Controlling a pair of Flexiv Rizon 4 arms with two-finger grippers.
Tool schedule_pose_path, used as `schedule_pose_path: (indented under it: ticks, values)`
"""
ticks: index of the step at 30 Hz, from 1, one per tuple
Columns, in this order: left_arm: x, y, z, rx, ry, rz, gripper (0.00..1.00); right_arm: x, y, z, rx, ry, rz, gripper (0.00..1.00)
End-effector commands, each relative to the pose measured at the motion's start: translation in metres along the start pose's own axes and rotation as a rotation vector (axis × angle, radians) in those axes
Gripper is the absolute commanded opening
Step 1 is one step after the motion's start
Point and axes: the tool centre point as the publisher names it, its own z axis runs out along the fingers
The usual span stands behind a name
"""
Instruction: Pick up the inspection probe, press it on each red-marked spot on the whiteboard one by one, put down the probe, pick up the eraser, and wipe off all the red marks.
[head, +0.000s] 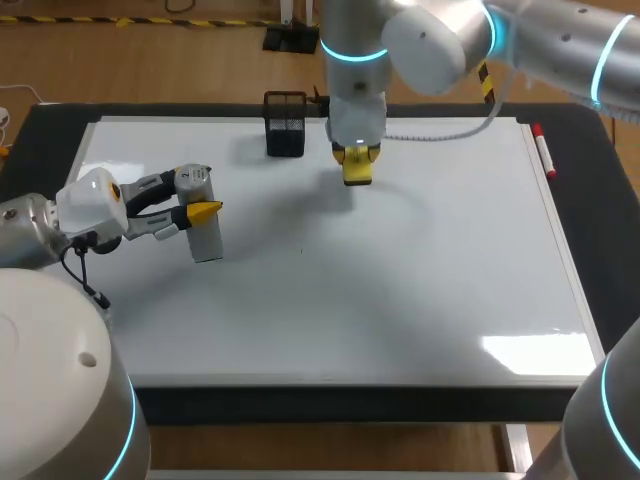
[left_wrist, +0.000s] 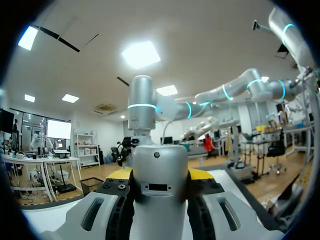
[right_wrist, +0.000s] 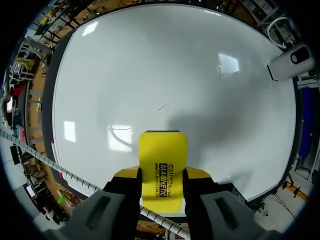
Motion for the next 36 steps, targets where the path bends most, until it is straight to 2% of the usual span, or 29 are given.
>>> schedule_pose_path:
  ticks: [1,8,9,20,29,36]
  values:
    - [0.000,-0.001,0.000,0.000,-0.001,0.000,0.00,-0.007,-0.028,0.008,-0.079,0.004,-0.005,0.00]
    - [0.000,-0.001,0.000,0.000,-0.001,0.000,0.00,-0.005,-0.051,0.016,-0.103,-0.008,0.007,0.00]
    - [0.000,-0.001,0.000,0.000,-0.001,0.000,0.00,-0.004,-0.054,0.018,-0.110,-0.036,0.015,0.00]
    - [0.000,-0.001,0.000,0.000,-0.001,0.000,0.00,-0.009,-0.080,0.028,-0.129,-0.028,0.025,0.00]
    - [0.000,-0.001,0.000,0.000,-0.001,0.000,0.00,-0.014,-0.087,0.037,-0.145,-0.027,0.026,0.00]
    - [0.000,-0.001,0.000,0.000,-0.001,0.000,0.00,-0.010,-0.090,0.043,-0.144,-0.015,0.032,0.00]
